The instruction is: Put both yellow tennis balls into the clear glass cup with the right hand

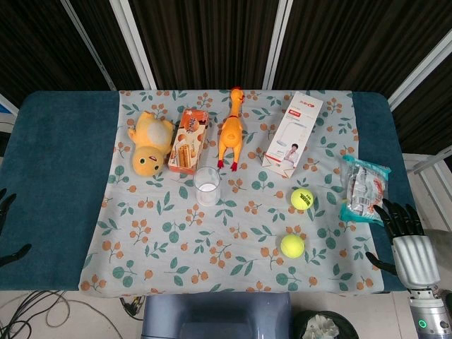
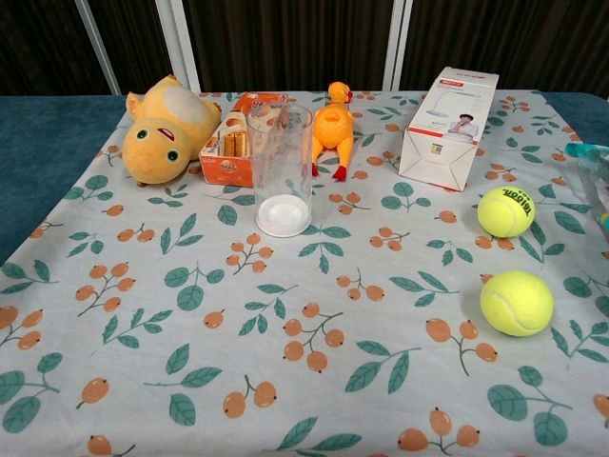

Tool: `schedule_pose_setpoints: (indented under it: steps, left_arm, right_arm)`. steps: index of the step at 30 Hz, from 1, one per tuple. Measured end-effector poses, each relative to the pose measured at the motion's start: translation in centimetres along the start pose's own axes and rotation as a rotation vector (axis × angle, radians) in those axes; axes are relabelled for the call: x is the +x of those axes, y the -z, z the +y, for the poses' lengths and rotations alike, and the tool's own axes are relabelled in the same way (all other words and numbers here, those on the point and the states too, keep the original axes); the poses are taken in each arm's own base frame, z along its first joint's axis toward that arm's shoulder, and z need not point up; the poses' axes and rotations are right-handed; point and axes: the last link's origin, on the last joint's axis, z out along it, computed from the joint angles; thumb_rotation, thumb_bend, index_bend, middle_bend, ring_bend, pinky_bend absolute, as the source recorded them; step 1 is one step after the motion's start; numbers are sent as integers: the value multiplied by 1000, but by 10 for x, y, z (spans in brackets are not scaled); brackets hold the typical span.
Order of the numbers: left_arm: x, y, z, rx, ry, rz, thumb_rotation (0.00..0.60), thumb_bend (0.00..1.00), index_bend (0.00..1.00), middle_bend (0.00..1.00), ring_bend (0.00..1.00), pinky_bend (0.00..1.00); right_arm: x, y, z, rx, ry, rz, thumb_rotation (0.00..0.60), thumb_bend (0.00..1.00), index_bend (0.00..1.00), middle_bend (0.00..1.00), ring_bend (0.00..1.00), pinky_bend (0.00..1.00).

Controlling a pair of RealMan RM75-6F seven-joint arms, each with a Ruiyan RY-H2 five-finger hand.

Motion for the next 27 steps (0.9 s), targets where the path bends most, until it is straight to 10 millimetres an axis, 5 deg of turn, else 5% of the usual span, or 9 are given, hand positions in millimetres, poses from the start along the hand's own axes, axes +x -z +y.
schedule_pose_setpoints:
  steps: [27]
  left_arm:
    - [1, 1, 0, 16, 1, -5, 600, 62, 64, 0, 0, 104]
  right_arm:
    - [-3, -3, 6, -46, -42, -39, 600, 162, 124, 77, 96, 27]
